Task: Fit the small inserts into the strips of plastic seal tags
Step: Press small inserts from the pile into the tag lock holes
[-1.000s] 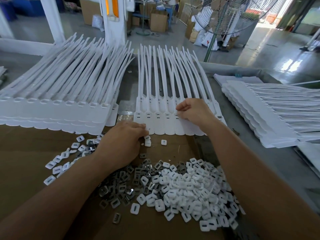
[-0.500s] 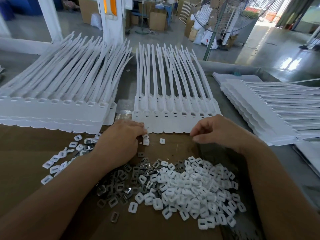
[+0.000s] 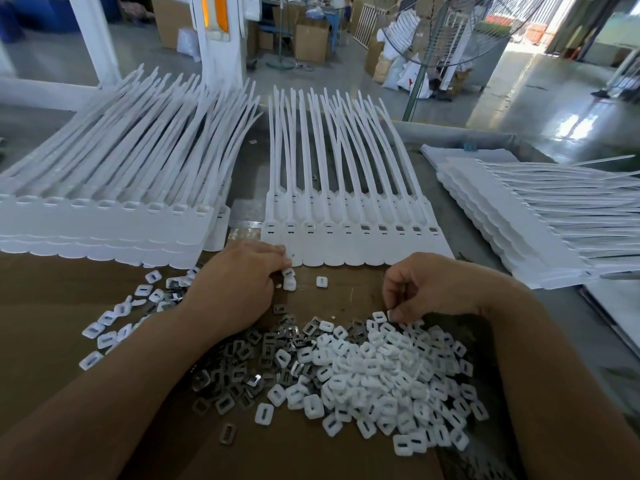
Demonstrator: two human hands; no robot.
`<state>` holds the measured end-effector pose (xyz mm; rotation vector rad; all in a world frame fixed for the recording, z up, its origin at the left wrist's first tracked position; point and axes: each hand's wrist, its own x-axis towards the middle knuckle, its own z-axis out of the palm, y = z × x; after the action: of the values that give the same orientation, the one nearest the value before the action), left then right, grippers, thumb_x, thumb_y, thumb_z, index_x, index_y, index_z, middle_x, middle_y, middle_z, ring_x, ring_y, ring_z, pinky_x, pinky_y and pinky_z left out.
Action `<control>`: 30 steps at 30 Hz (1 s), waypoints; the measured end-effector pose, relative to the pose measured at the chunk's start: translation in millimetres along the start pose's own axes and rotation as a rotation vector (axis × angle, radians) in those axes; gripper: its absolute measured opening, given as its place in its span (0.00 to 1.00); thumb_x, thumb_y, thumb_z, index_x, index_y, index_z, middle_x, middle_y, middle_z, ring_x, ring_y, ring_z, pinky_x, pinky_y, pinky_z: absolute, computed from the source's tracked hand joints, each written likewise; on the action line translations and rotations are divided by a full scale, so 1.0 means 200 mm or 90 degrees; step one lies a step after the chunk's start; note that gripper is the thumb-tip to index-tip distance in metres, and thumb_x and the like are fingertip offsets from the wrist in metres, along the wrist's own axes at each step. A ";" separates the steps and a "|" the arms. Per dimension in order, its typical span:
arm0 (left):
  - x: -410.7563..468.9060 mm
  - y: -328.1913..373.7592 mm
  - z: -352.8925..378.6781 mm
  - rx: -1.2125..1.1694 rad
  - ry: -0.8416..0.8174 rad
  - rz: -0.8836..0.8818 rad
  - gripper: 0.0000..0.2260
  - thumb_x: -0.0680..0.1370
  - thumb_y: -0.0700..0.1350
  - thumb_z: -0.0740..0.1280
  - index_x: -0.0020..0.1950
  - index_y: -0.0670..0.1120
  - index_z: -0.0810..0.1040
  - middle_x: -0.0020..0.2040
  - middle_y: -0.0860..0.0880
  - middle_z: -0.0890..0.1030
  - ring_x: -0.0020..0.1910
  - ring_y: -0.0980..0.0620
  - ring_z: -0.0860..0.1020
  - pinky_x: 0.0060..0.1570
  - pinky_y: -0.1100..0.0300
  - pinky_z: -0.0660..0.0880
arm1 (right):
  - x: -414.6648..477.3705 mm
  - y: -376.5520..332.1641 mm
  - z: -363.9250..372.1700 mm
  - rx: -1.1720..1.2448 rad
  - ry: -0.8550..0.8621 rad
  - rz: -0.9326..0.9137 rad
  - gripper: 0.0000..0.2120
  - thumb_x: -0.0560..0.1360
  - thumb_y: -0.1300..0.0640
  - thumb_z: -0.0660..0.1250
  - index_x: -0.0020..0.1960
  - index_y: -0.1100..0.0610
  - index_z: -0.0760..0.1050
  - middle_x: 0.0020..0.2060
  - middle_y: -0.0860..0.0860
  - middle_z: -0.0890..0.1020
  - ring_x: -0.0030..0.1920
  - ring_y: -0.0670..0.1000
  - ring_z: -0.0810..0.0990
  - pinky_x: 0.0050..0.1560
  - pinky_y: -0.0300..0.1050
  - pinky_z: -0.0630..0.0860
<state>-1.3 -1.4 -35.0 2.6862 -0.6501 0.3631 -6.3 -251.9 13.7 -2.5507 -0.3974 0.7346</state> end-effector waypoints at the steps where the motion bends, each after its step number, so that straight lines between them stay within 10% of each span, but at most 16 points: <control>1: 0.00 0.00 0.00 0.000 -0.001 -0.001 0.21 0.73 0.35 0.59 0.63 0.49 0.75 0.67 0.54 0.71 0.65 0.57 0.66 0.53 0.76 0.50 | 0.00 0.00 0.00 0.010 0.008 0.000 0.06 0.70 0.58 0.72 0.38 0.50 0.76 0.30 0.41 0.80 0.31 0.35 0.76 0.36 0.32 0.70; 10: 0.00 -0.01 0.02 -0.004 0.001 -0.005 0.20 0.73 0.36 0.60 0.62 0.50 0.76 0.66 0.54 0.72 0.65 0.57 0.66 0.50 0.76 0.50 | 0.03 0.01 0.01 0.248 0.198 -0.012 0.04 0.74 0.63 0.66 0.45 0.55 0.74 0.35 0.51 0.84 0.36 0.48 0.83 0.38 0.36 0.79; 19: -0.01 0.00 0.01 0.000 0.006 0.002 0.19 0.73 0.35 0.60 0.61 0.50 0.77 0.65 0.54 0.74 0.64 0.57 0.68 0.51 0.78 0.49 | 0.12 0.05 0.03 0.301 0.433 -0.022 0.04 0.74 0.56 0.68 0.41 0.51 0.79 0.30 0.47 0.80 0.28 0.40 0.77 0.31 0.30 0.73; 30: -0.01 0.01 -0.01 -0.012 0.006 0.013 0.20 0.73 0.36 0.61 0.62 0.50 0.76 0.65 0.54 0.73 0.64 0.58 0.68 0.50 0.78 0.48 | 0.27 0.04 -0.08 0.279 0.507 0.009 0.09 0.75 0.66 0.64 0.41 0.54 0.76 0.35 0.47 0.80 0.35 0.43 0.80 0.31 0.30 0.75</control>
<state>-4.1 -1.1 -34.4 2.6606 -0.6755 0.3742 47.4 -242.2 -1.5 -2.1906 0.0505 -0.2086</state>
